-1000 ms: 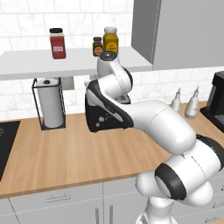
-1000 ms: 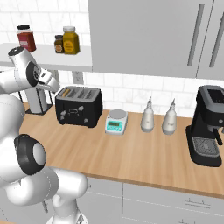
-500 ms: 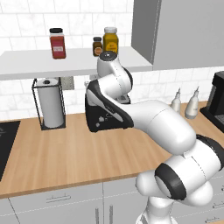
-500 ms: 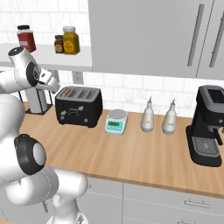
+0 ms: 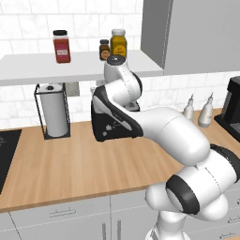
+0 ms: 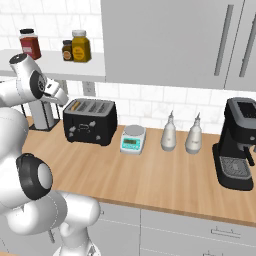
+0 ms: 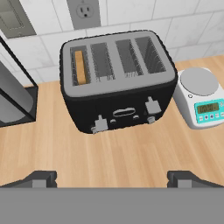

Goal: Start the toaster. Once the lever pops up, take the bread to the plate on the dining counter.

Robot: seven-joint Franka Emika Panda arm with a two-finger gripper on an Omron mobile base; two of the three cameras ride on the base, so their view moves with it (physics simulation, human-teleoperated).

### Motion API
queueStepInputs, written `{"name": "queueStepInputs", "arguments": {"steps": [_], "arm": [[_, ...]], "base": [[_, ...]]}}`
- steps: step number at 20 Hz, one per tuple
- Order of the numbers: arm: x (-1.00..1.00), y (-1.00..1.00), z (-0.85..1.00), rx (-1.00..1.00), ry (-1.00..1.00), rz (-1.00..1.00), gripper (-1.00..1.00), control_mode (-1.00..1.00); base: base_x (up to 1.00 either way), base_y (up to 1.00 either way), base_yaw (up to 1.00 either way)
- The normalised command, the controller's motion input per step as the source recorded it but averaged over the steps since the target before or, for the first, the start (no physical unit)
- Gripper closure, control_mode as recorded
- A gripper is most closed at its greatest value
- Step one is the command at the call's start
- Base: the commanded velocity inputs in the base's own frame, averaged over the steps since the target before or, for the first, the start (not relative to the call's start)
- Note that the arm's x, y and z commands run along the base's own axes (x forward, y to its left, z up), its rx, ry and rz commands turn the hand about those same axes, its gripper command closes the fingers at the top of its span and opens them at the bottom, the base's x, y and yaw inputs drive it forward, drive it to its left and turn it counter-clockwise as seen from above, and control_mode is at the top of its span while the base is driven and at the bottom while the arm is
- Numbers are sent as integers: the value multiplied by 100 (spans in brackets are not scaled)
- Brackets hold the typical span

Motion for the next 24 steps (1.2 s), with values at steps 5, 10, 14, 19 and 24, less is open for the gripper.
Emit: {"name": "queueStepInputs", "arguments": {"steps": [5,10,14,19,24], "arm": [[0,0,0,0,0,0,-100,-100],[0,0,0,0,0,0,-100,-100],[0,0,0,0,0,0,-100,-100],[0,0,0,0,0,0,-100,-100],[0,0,0,0,0,0,-100,-100]], "base": [[0,0,0],[0,0,0],[0,0,0],[0,0,0],[0,0,0]]}}
